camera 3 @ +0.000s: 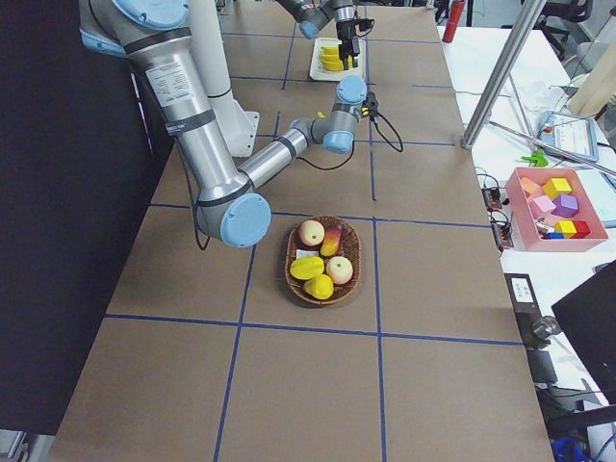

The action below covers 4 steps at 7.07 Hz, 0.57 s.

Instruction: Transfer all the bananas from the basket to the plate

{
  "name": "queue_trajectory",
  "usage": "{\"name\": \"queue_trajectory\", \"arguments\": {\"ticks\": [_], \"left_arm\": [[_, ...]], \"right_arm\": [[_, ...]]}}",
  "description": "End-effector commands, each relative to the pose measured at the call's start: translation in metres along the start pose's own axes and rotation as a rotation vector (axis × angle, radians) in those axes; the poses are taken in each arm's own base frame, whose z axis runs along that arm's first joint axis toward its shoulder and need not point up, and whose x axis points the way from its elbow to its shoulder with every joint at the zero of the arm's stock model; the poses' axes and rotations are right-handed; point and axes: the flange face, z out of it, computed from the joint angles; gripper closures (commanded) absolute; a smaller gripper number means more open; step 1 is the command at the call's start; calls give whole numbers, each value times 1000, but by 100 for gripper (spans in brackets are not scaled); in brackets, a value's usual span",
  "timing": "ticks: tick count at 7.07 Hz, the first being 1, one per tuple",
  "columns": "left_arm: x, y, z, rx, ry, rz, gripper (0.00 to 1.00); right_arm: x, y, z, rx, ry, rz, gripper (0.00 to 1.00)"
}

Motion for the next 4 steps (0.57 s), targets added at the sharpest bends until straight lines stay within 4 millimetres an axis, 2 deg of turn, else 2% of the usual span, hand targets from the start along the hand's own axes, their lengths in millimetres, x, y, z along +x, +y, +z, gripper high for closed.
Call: {"name": "queue_trajectory", "arguments": {"ticks": [1,2,3,4], "left_arm": [[43,47,33,-12,108,-58,1],[49,65,50,0,127,-54,1],[62,76,56,-10,140,-52,1],[66,82,60,-8,151,-73,1]], "right_arm": [[-38,22,26,23,-22,12,98],[-49,26,33,27,-28,2,98],[-54,29,40,38,-27,-2,99],[-54,30,42,41,-25,-3,99]]}}
